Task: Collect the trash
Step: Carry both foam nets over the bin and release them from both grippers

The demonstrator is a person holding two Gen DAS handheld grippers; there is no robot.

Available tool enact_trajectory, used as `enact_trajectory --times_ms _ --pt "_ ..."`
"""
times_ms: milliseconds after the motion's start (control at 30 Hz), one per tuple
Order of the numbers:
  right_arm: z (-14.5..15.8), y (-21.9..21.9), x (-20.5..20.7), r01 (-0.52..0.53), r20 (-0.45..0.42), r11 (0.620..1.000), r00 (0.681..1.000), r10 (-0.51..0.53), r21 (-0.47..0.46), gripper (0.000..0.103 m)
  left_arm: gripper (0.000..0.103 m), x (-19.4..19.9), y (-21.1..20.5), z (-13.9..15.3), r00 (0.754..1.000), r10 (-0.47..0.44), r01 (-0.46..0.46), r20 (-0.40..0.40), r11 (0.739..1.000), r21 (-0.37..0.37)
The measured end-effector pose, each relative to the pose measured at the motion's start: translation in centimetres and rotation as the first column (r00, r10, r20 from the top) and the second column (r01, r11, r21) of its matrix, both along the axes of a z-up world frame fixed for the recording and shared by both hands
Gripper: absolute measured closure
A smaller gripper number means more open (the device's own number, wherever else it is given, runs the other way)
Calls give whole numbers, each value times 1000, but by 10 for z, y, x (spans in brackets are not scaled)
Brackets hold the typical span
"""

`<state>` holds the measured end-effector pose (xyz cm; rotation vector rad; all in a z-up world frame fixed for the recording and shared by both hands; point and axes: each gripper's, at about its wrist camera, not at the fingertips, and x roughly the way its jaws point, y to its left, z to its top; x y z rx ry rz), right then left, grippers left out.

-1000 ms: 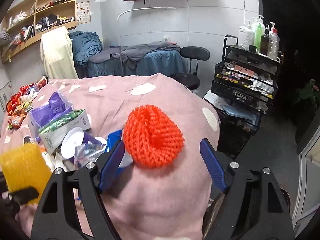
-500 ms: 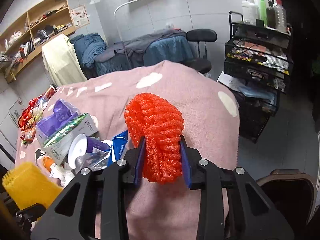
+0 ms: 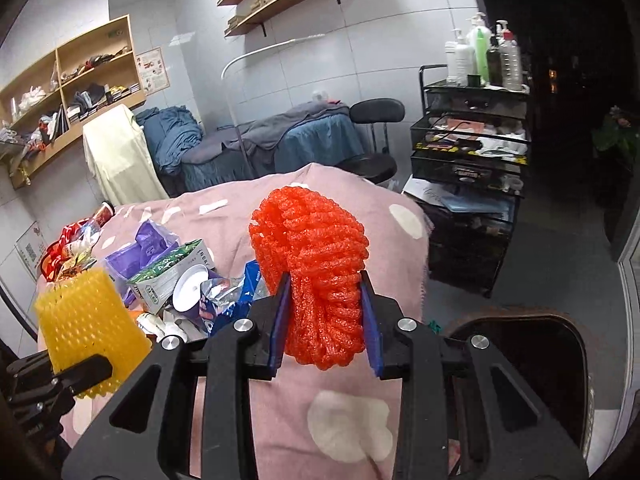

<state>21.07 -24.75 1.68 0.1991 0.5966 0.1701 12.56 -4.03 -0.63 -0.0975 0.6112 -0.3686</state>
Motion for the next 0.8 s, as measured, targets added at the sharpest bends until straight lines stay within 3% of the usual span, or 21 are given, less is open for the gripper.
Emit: enact_trajectory --times_ms 500,800 --pt "-10 -45 -79 172 -3 984 985 -172 -50 70 84 -19 -53 9 986 -161 162 42 987 -9" --pt "-38 -76 -99 277 -100 960 955 -280 -39 69 84 -23 -81 2 969 -246 246 22 969 -12"
